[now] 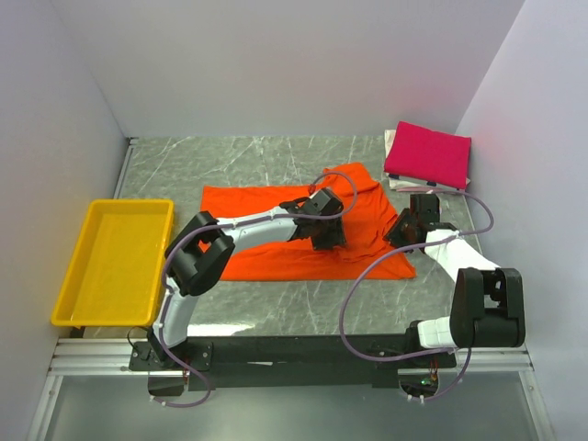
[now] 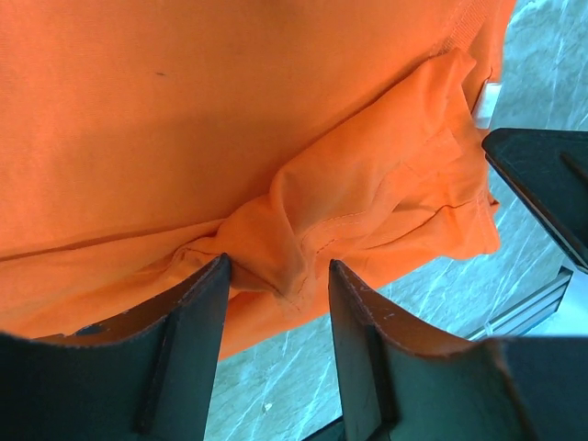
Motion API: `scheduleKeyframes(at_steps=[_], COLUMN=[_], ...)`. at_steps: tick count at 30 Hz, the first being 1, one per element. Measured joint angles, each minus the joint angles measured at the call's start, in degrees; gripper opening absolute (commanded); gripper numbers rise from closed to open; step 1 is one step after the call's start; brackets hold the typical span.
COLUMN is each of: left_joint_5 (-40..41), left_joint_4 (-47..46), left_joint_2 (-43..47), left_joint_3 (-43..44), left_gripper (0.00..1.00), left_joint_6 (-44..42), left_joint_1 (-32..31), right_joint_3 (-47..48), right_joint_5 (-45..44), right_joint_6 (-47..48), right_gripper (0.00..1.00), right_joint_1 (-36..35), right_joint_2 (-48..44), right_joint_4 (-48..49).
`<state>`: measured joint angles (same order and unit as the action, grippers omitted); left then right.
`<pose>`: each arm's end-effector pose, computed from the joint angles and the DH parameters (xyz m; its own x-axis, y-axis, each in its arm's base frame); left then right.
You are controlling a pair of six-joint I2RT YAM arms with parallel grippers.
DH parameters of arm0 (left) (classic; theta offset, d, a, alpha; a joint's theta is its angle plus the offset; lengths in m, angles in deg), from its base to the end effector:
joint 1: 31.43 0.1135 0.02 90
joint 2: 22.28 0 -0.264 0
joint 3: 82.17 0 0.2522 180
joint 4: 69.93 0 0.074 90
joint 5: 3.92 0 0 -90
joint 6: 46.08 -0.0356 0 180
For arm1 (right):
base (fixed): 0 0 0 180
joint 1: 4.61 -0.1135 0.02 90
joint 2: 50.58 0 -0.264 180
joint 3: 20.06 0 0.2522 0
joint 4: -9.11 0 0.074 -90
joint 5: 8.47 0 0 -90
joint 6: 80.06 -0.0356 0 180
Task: Fold and stack the t-shirts
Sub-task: Fold the tshirt
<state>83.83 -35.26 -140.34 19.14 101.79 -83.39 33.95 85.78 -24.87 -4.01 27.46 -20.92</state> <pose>0.2787 -0.3584 0.1881 -0.9354 -0.1777 -0.3057 0.0186 0.8386 -0.5444 0.2599 -0.0001 0.1804 -0.6836 0.5765 -0.4477 0.4350 0.8143 0.3843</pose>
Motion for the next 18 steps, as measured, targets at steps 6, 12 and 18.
scheduleKeyframes(at_steps=[6, 12, 18], left_joint_5=[-0.74, -0.50, -0.04], left_joint_4=[-0.11, -0.07, 0.00], left_joint_2=[-1.25, -1.36, -1.36], left_joint_3=[0.63, 0.63, 0.63], left_gripper=[0.51, 0.52, 0.51], left_joint_6=[0.09, 0.44, 0.48], left_joint_1=[-0.52, -1.25, -1.27], right_joint_3=[0.00, 0.00, 0.00], right_joint_5=[0.04, 0.31, -0.28], right_joint_6=[0.00, 0.00, 0.00], right_gripper=[0.37, 0.36, 0.36], right_joint_1=[-0.20, -1.81, -2.34], right_joint_2=[0.52, 2.34, 3.10], right_joint_4=[0.33, 0.90, 1.33])
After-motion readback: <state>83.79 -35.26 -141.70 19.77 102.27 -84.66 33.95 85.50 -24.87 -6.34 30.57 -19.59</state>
